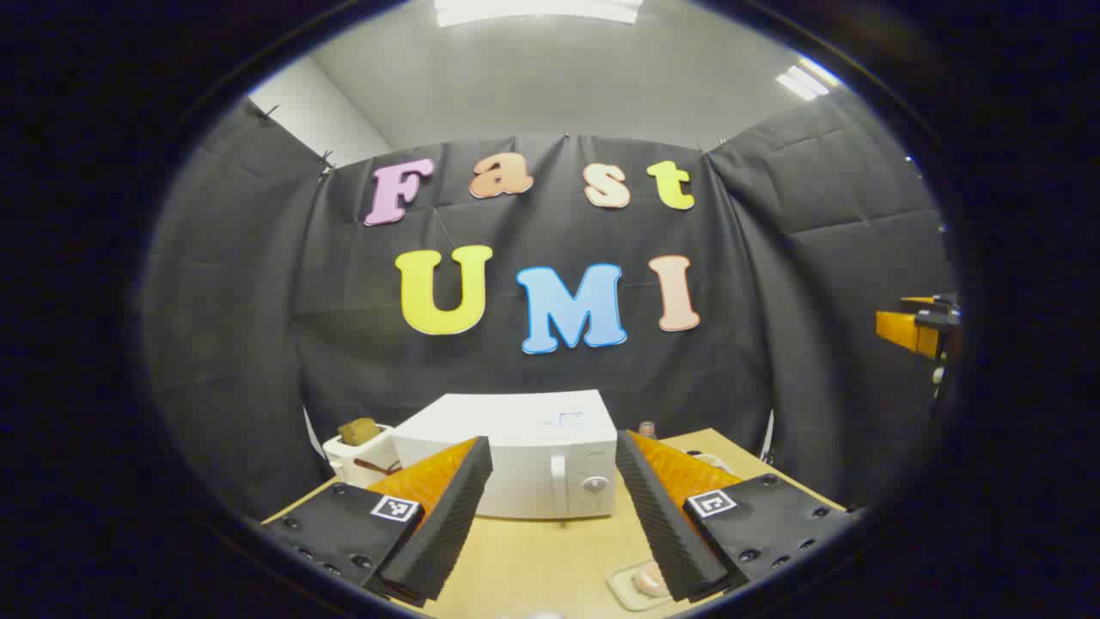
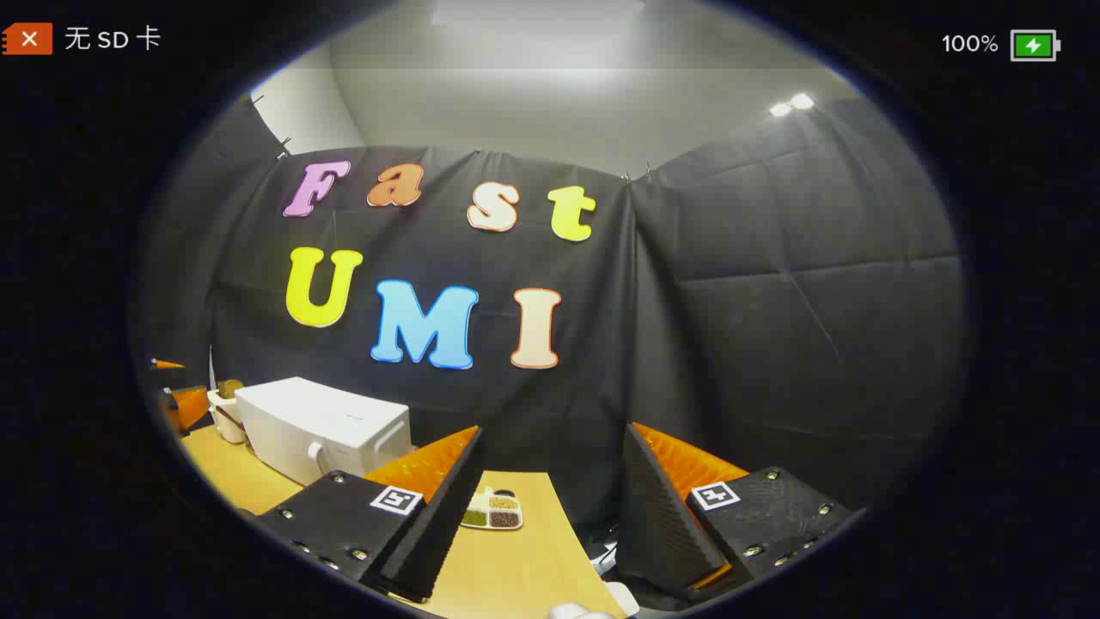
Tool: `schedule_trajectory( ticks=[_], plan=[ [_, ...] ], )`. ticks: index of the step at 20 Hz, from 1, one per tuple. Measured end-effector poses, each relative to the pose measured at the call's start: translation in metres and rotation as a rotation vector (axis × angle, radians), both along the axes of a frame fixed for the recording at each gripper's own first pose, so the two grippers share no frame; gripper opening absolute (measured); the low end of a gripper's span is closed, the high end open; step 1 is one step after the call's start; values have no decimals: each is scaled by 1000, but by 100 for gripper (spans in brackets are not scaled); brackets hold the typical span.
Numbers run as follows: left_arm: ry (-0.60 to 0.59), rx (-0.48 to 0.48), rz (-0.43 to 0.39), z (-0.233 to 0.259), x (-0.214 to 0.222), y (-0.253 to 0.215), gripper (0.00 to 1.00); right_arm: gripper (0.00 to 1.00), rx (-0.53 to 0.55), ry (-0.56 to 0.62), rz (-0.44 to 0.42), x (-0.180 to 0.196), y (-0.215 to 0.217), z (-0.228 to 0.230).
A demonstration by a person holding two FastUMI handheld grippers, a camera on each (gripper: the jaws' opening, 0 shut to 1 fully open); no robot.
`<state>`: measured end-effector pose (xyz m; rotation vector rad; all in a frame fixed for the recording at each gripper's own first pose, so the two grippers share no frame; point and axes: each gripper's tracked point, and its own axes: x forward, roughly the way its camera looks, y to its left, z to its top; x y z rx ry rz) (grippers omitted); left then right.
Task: Open the microwave oven with the left hand, put the food in, and close the microwave oven.
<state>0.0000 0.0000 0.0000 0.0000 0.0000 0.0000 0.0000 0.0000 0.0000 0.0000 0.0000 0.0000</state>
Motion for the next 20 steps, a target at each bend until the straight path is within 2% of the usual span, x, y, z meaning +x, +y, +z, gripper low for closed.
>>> schedule_trajectory(
  ticks=[4,7,8,13,20],
  plan=[
    [-5,-50,45,14,-5,85,100,98,18,-52,38,-14,81,42],
    [-15,-58,65,19,-2,125,100,95,36,-32,163,-23,144,36],
    [-14,-55,66,17,-4,134,98,95,45,-4,173,-24,154,29],
    [-8,-44,91,18,-8,163,100,95,42,53,203,-23,185,12],
    [-4,-38,88,10,0,168,100,95,40,41,194,-23,191,21]
  ],
)
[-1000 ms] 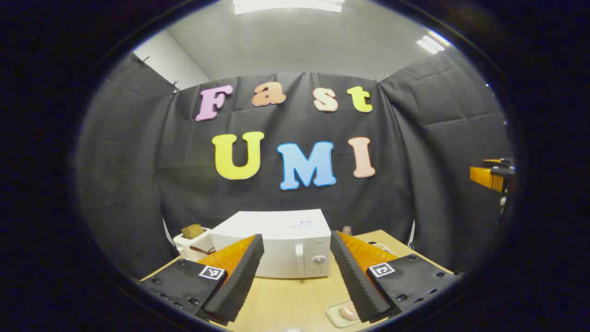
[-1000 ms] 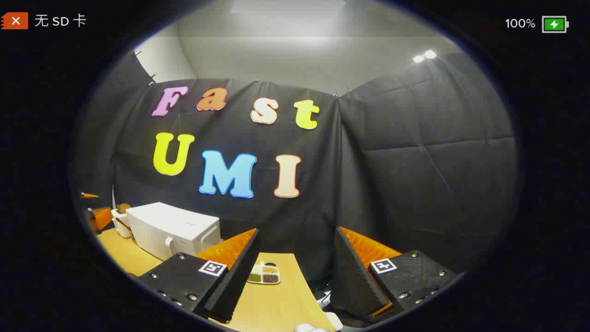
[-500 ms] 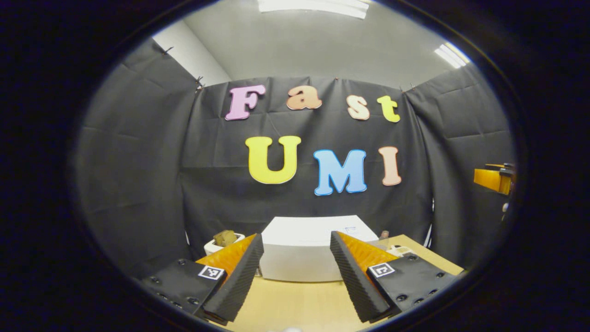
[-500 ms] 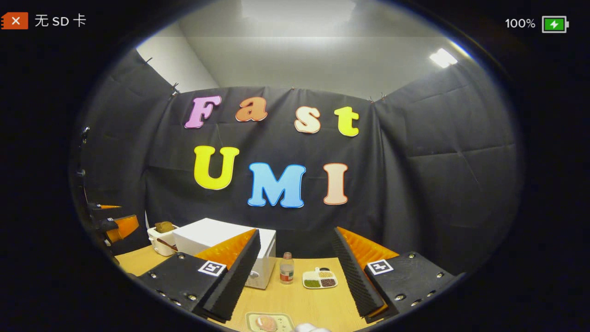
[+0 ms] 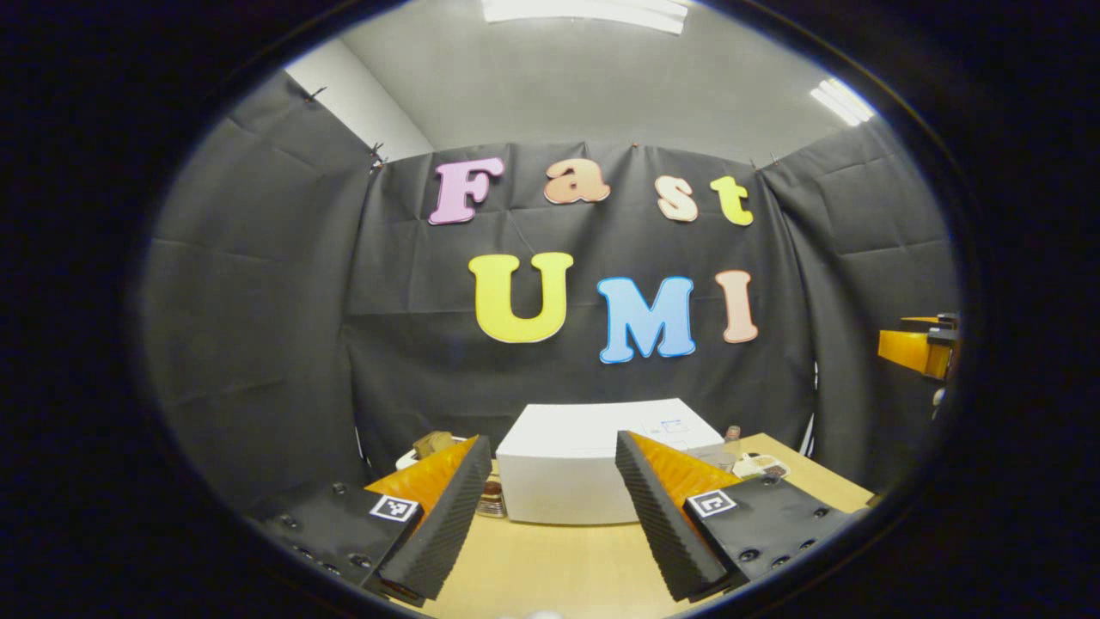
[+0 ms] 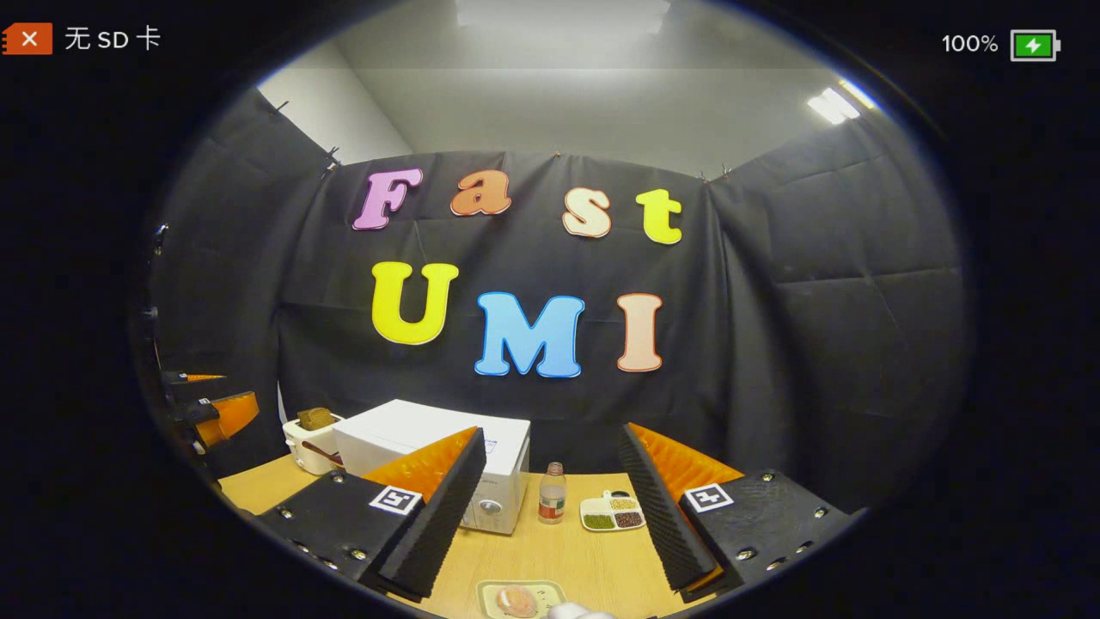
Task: Open the microwave oven with the left hand, put the food in, and close the microwave oven.
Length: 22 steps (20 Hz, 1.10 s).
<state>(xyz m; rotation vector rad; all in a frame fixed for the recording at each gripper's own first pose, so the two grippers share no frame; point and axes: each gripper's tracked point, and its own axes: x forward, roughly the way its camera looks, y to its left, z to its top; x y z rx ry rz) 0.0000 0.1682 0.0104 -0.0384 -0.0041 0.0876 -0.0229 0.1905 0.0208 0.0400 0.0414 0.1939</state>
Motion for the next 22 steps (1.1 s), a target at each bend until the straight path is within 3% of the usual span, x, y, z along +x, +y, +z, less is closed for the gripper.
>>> schedule_trajectory(
  ticks=[6,11,16,22],
  plan=[
    [7,54,12,-34,23,-7,100,96,17,9,6,1,1,5],
    [54,61,-57,-105,61,-63,98,96,14,29,-2,9,-8,12],
    [100,13,-148,-176,125,-138,98,95,-44,35,-24,15,-19,21],
    [139,-54,-181,-234,221,-201,100,95,-88,67,-79,21,-39,17]
  ],
)
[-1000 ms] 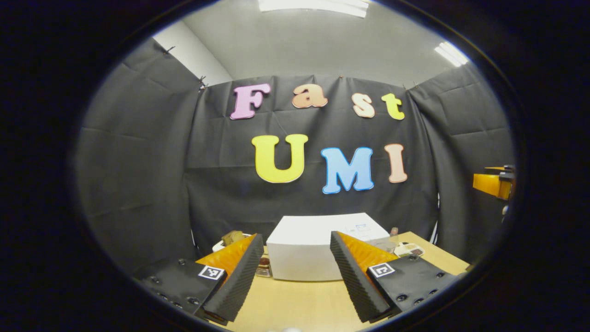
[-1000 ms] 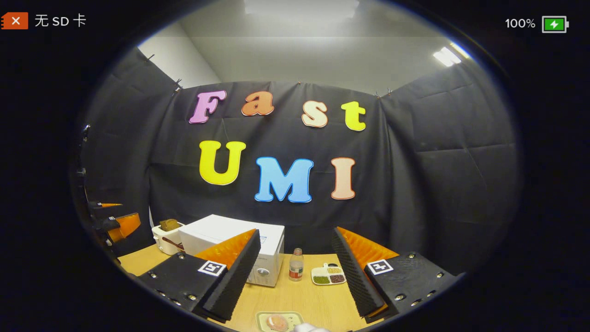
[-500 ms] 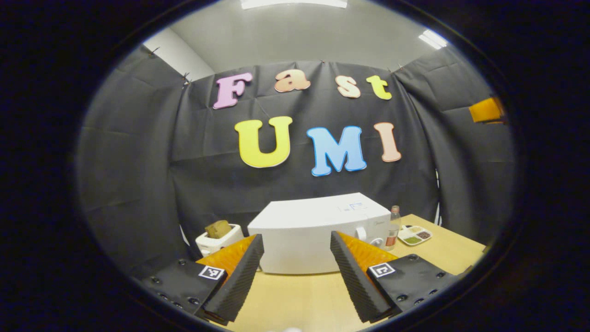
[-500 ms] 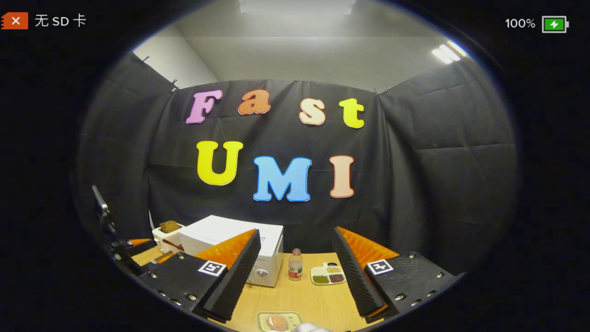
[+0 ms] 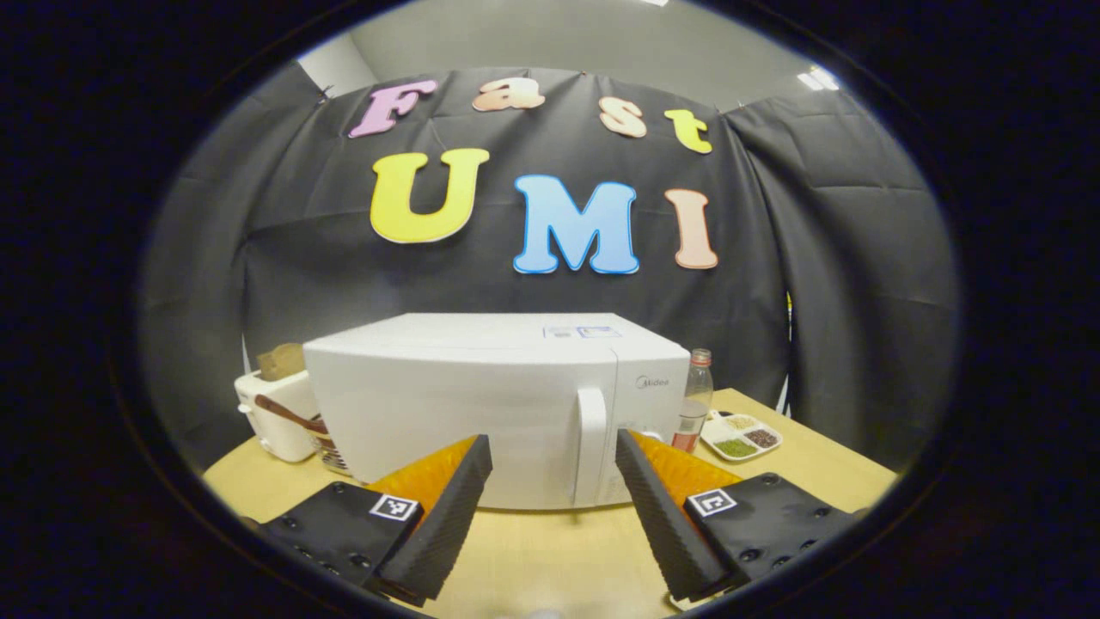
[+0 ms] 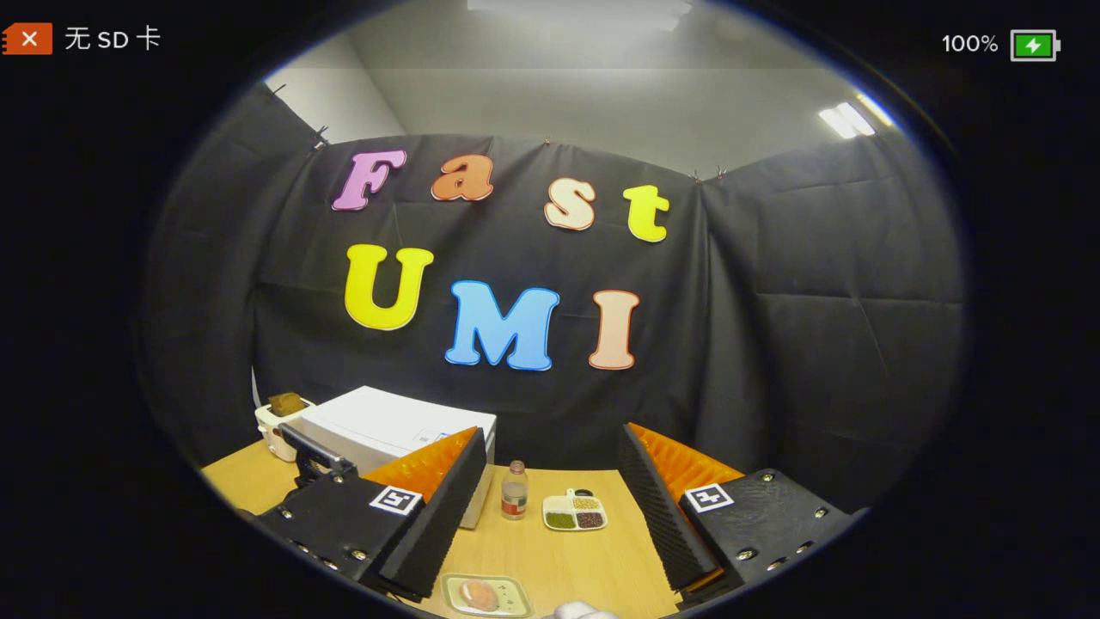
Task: Open the microwave oven with the left hand, put the food in, and close the microwave oven.
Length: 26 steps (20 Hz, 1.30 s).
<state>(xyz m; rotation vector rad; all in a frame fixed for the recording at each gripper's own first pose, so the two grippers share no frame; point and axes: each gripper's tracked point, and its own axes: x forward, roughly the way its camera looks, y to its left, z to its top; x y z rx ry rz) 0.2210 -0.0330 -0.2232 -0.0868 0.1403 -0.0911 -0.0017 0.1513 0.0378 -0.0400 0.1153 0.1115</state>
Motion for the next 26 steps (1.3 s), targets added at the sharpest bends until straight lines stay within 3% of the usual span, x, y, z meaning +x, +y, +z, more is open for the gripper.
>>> schedule_trajectory(
  ticks=[2,10,11,14,15,16,19,23,26],
  plan=[
    [12,-10,-5,-13,20,-13,95,95,-5,24,-10,-1,-3,-6],
    [3,11,-11,-32,54,-24,100,96,-34,80,-32,9,-14,-27],
    [3,10,-12,-33,59,-23,97,96,-37,82,-32,11,-15,-28],
    [-4,14,-33,-33,64,-27,86,96,-44,91,-16,12,-11,-30],
    [-5,5,-49,-34,66,-32,69,96,-53,92,-14,13,-11,-31],
    [2,-5,-85,-38,69,-41,63,96,-55,88,-10,13,-11,-30],
    [5,-11,-90,-37,67,-37,34,96,-56,94,4,13,-7,-33],
    [19,-4,-81,-36,66,-36,17,96,-64,105,8,10,-7,-39],
    [29,-8,-73,-37,67,-37,13,96,-57,111,11,8,-6,-40]
  ],
)
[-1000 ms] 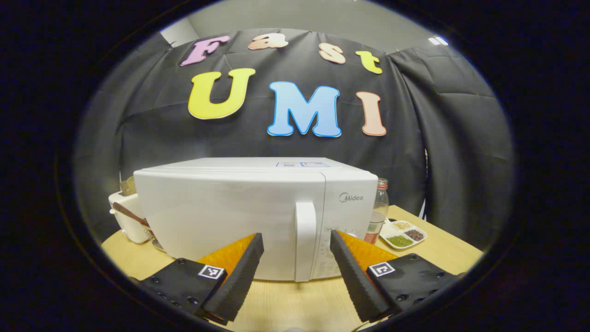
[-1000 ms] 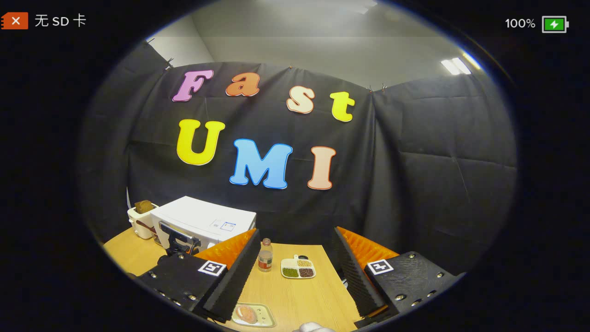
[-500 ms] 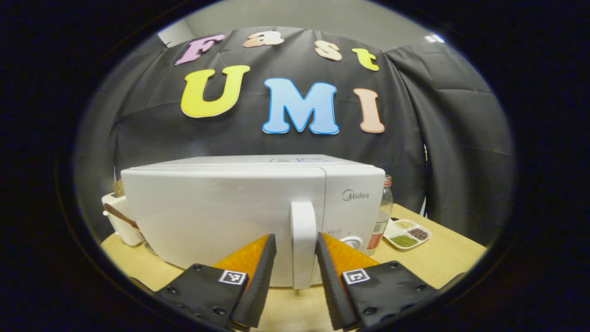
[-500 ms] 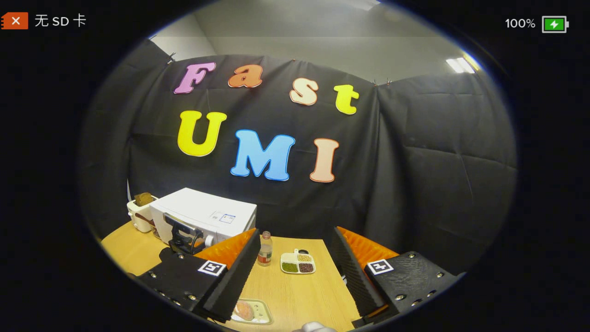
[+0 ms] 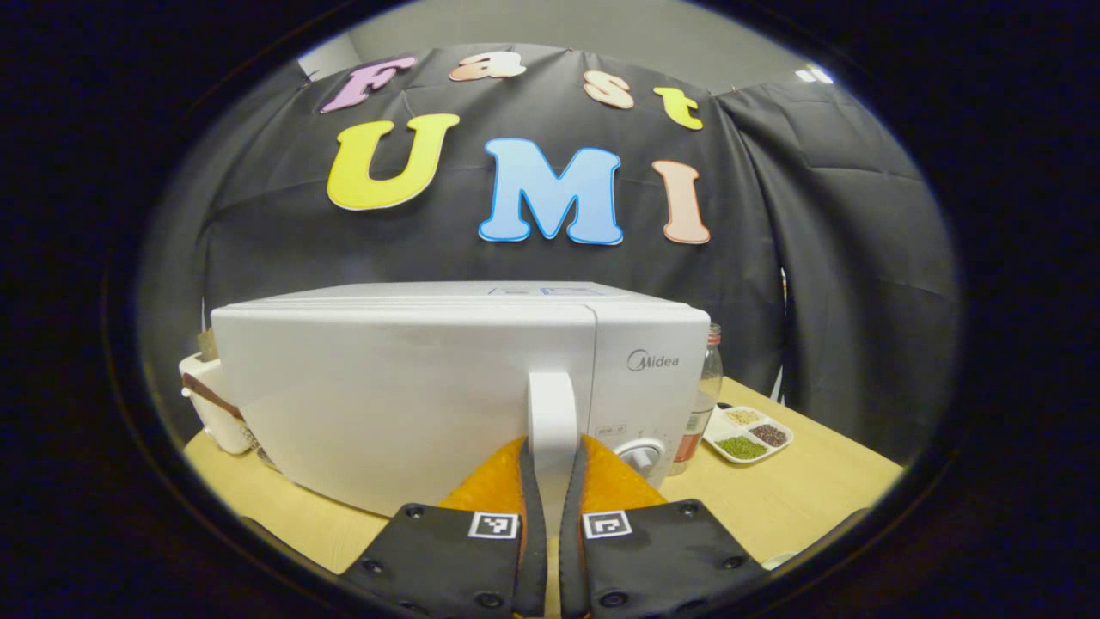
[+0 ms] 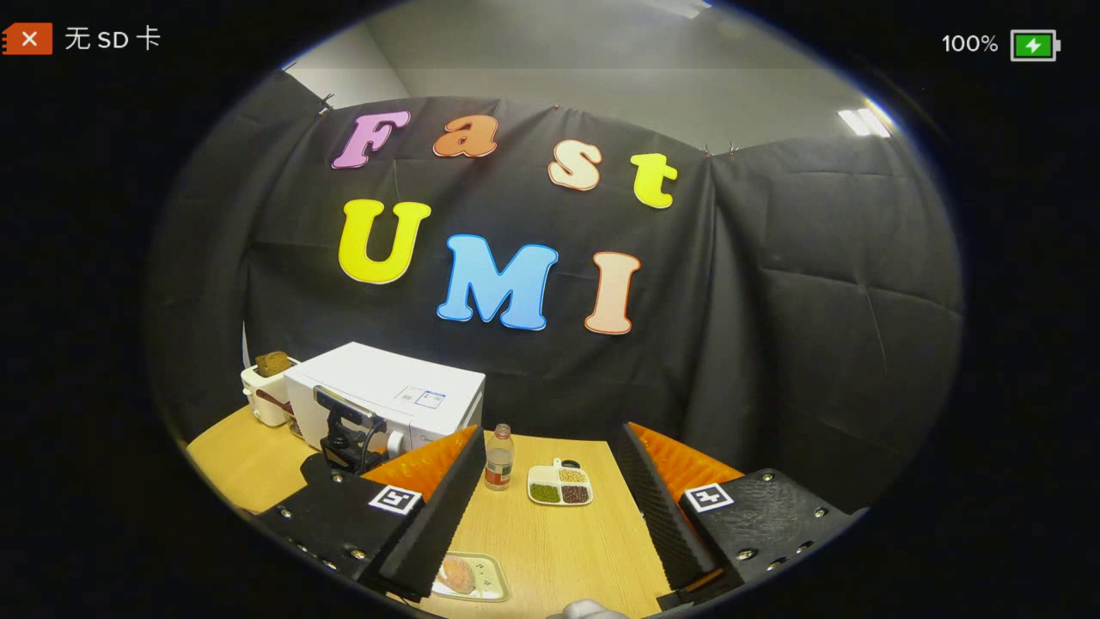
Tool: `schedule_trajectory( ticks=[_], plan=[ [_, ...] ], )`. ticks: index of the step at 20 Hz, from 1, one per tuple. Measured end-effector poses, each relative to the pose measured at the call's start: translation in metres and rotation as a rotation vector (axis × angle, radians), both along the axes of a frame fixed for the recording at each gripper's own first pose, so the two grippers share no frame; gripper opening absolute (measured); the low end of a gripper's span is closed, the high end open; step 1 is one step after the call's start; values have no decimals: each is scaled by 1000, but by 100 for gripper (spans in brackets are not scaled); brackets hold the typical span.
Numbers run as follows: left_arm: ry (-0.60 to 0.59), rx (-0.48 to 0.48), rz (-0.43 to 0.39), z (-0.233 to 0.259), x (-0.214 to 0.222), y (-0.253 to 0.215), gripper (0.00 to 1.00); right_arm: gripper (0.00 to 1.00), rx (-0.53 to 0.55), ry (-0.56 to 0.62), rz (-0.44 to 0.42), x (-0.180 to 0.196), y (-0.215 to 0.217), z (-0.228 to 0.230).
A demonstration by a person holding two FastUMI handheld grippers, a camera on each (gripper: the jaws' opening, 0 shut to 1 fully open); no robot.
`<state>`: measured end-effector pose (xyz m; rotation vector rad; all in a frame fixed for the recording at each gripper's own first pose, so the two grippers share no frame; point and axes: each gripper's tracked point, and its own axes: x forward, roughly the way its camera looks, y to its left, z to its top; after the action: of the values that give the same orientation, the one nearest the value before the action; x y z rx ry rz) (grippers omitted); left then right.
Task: Open the microwave oven with the left hand, put the food in, and close the microwave oven.
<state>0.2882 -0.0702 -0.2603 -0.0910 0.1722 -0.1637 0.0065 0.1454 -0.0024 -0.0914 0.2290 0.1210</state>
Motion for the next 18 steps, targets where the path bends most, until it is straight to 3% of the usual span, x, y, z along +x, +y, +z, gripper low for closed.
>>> schedule_trajectory(
  ticks=[7,8,10,14,18],
  plan=[
    [26,13,-30,0,-4,1,13,96,8,6,18,-5,3,-2],
    [67,11,-26,-7,-16,3,13,96,12,10,24,-5,4,-3],
    [-5,28,-38,3,-40,9,14,96,21,6,36,-6,7,-1],
    [-1,56,-76,-3,-86,25,13,95,104,28,105,-12,33,1],
    [3,83,-87,-4,-108,36,20,96,112,-1,169,-18,52,13]
  ],
)
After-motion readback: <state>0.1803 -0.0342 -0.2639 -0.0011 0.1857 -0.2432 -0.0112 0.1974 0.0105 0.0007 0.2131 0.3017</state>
